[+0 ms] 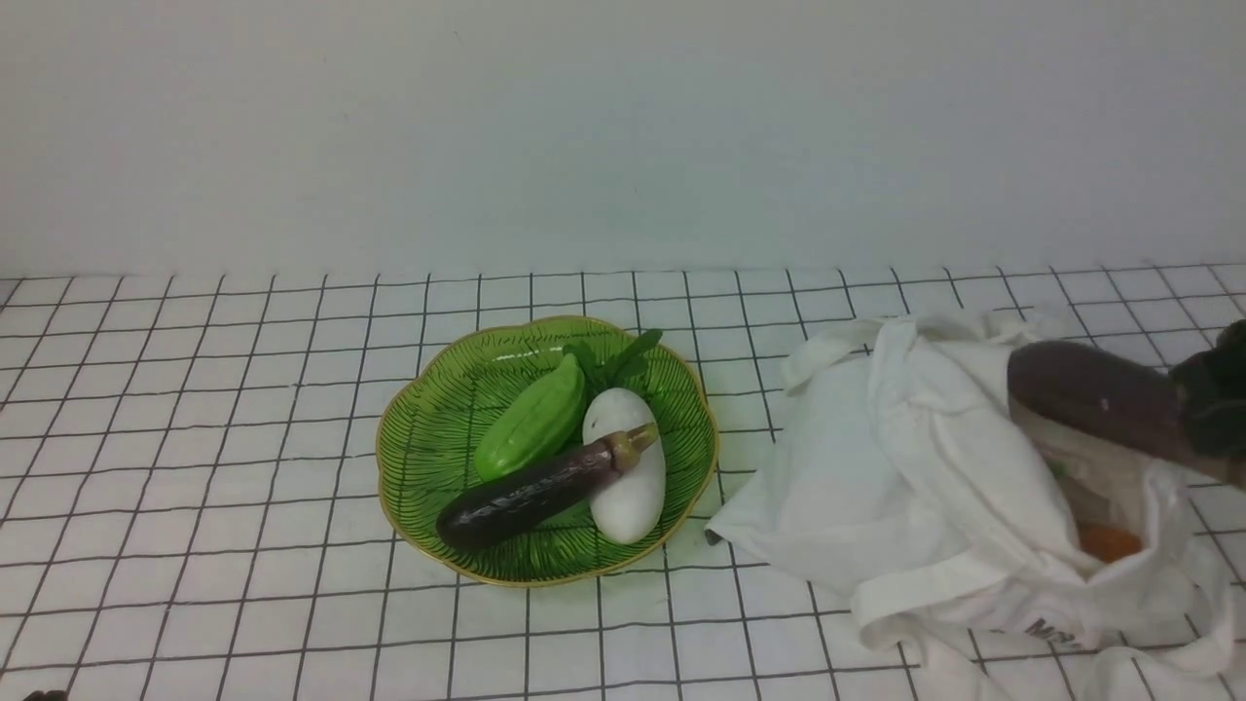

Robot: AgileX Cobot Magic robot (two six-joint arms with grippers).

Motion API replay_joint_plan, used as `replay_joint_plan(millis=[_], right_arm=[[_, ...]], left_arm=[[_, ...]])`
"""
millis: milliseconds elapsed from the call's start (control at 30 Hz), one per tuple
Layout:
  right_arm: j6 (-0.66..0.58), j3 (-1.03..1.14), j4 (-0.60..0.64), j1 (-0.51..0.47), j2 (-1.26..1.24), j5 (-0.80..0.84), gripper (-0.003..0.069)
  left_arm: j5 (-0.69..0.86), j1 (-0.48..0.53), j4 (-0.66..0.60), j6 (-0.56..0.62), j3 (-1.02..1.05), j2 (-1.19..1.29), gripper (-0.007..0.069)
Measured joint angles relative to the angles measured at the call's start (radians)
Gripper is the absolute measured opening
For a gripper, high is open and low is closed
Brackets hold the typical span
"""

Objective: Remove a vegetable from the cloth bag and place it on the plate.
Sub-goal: Use the right arm to grab an eggplant from the bag, then use the right arm to put the eggplant into the empty plate on the left

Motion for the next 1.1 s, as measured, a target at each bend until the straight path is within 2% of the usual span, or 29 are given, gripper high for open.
replay_joint_plan(millis=[200,300,533,667,867,1000,1100], right_arm=[[0.019,-0.034,-0.009,0.000,-0.065,0.008,0.0222],[0.001,-0.085,0.041,0.000,-0.088,0.015,0.0222],[-0.117,-0.164,0.335,0.038,-0.025,0.015,0.0222],[-0.150,-0.165,0.411,0.181,0.086,0.010,0.0222],[-0.136,-0.230,0.397,0.396,0.331,-0.087,0.0222],[-0.134,-0.362,0.389,0.474,0.524,-0.142,0.0222],[-0.131,-0.433,0.387,0.494,0.618,-0.163,0.0222]], left_arm=[[0.000,0.000,0.000,0.000,0.000,0.000,-0.0008],[0.000,0.000,0.000,0.005,0.000,0.000,-0.0008],[0.000,0.000,0.000,0.005,0.000,0.000,-0.0008],[0.000,0.000,0.000,0.005,0.000,0.000,-0.0008],[0.000,0.000,0.000,0.000,0.000,0.000,-0.0008],[0.000,0.000,0.000,0.005,0.000,0.000,-0.0008],[0.000,0.000,0.000,0.005,0.000,0.000,-0.0008]])
